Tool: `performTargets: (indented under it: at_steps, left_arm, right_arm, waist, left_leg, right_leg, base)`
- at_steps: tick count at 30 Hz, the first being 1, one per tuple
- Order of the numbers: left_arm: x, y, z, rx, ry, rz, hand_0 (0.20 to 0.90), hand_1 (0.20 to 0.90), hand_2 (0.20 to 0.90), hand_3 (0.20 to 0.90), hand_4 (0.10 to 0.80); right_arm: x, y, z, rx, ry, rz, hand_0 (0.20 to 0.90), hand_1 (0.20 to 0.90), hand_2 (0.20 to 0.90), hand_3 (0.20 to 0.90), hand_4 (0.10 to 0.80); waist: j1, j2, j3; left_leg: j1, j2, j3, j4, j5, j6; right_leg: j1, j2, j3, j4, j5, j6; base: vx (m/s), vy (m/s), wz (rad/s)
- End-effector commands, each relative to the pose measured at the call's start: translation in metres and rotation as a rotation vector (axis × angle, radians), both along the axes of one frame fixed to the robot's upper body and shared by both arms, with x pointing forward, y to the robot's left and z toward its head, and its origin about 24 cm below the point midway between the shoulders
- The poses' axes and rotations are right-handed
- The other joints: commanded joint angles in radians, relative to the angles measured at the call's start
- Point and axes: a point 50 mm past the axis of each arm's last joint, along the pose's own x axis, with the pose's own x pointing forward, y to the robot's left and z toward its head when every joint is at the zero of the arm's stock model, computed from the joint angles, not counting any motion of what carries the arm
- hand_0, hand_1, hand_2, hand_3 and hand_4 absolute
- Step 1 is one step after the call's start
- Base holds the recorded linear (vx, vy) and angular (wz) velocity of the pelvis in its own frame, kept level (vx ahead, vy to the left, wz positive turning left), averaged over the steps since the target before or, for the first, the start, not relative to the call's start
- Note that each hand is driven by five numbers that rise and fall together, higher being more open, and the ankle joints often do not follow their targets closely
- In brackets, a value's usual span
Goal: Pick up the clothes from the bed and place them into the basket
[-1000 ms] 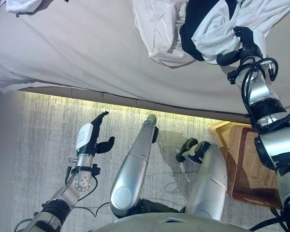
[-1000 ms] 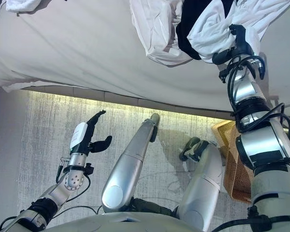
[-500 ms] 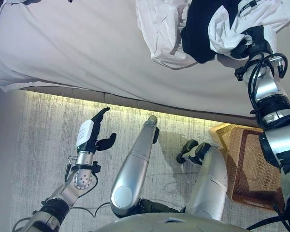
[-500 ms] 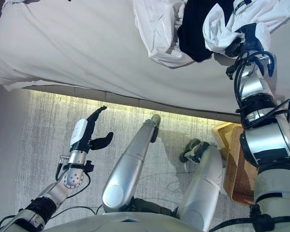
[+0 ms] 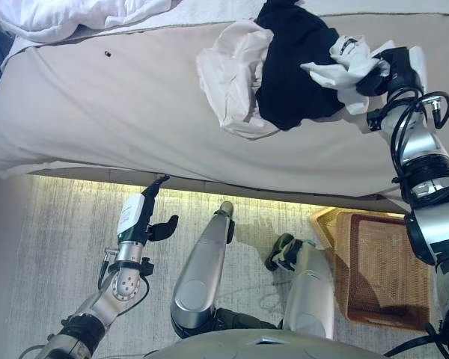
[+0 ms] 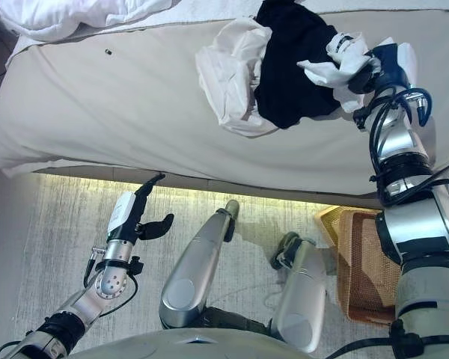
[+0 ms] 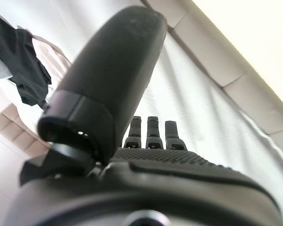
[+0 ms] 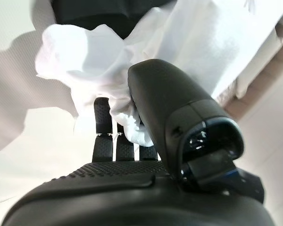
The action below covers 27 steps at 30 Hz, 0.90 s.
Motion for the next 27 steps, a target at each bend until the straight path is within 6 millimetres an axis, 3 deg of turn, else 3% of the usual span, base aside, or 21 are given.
performTargets:
  at_steps: [1,11,23,27]
  left_arm:
    - [-0.009,0.021,0.003,0.017,-0.007,0.051,0.9,0.9,0.9,0.9,0.8]
    - [-0.026,0.033,-0.033,0.061,0.227,0.109,0.9,0.9,0.9,0.9,0.8]
    - [-0.024,0.044,-0.034,0.079,0.246,0.141,0.9,0.9,0.9,0.9,0.8]
    - [-0.025,0.047,-0.035,0.087,0.249,0.154,0.9,0.9,0.9,0.9,0.8]
  right_arm:
    - [-0.018,-0.011,0.042,-0.004,-0.232,0.076,0.3,0.3,0.3,0.2,0.1]
    - [-0.042,-0.027,0.039,0.027,-0.288,0.14,0.3,0.3,0.3,0.2,0.1]
    - [-0.09,-0.068,0.057,-0.024,-0.386,0.056,0.3,0.3,0.3,0.2,0.1]
    - [-0.104,-0.073,0.052,-0.058,-0.393,0.032,0.3,0.3,0.3,0.2,0.1]
  waist:
    - [-0.021,-0.061,-0.189]
    - [-0.118,-0.117,-0.349]
    - [-0.23,-0.144,-0.458]
    - [-0.258,-0.146,-0.471]
  left_leg:
    - [0.091,-0.007,0.078,-0.034,-0.065,0.027]
    - [0.345,0.024,0.149,-0.327,-0.02,0.005]
    - [0.501,0.04,0.219,-0.58,0.047,-0.008]
    - [0.516,0.044,0.237,-0.62,0.056,-0.008]
  right_leg:
    - [0.118,0.054,-0.038,-0.13,0.075,-0.038]
    - [0.349,0.125,0.01,-0.485,0.159,0.018]
    - [0.425,0.15,0.096,-0.705,0.277,0.09]
    - [0.421,0.153,0.119,-0.738,0.302,0.104]
  base:
    - [0.09,-0.015,-0.26]
    - [0.104,-0.01,-0.21]
    - [0.027,-0.018,-0.25]
    - [-0.002,-0.014,-0.21]
